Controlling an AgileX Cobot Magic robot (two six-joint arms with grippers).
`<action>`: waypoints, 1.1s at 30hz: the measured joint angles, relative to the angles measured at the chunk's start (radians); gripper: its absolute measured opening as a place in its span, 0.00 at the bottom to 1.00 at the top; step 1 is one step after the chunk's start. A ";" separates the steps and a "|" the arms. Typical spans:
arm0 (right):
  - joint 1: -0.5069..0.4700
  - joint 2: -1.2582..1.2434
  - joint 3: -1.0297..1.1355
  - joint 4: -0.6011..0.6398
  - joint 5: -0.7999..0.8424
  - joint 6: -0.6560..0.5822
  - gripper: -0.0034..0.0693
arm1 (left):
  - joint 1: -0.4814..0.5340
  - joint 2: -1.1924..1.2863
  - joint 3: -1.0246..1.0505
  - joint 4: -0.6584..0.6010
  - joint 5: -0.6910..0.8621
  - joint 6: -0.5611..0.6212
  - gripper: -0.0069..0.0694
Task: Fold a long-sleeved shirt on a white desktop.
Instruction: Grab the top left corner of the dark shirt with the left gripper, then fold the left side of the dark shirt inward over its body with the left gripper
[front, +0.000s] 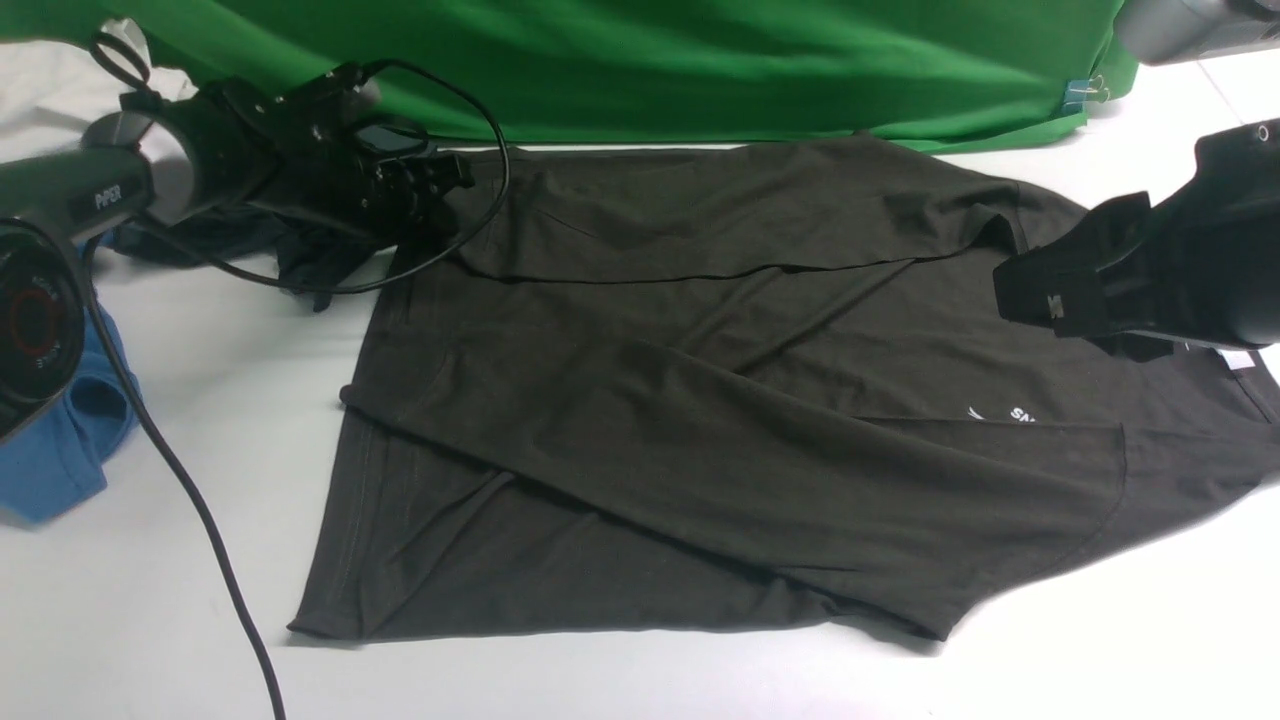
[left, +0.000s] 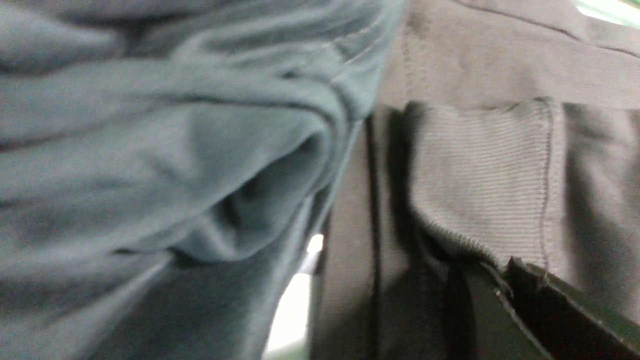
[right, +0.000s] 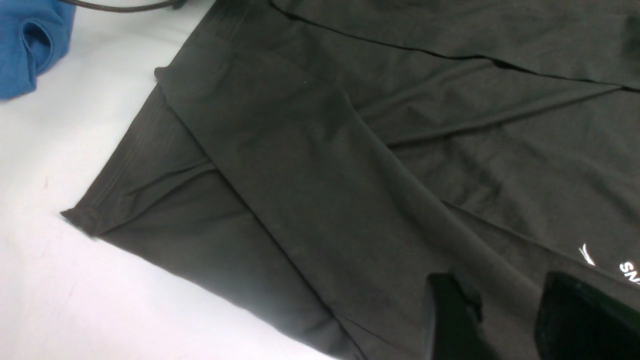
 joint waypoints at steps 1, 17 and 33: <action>0.000 0.000 0.000 0.000 0.000 0.000 0.38 | 0.000 0.000 0.000 -0.006 0.000 0.011 0.15; 0.000 0.000 0.000 0.000 0.010 0.000 0.38 | 0.074 -0.225 -0.004 0.034 0.323 0.007 0.15; 0.000 0.000 0.000 0.000 0.057 -0.006 0.38 | 0.080 -0.424 0.132 0.234 0.515 -0.025 0.15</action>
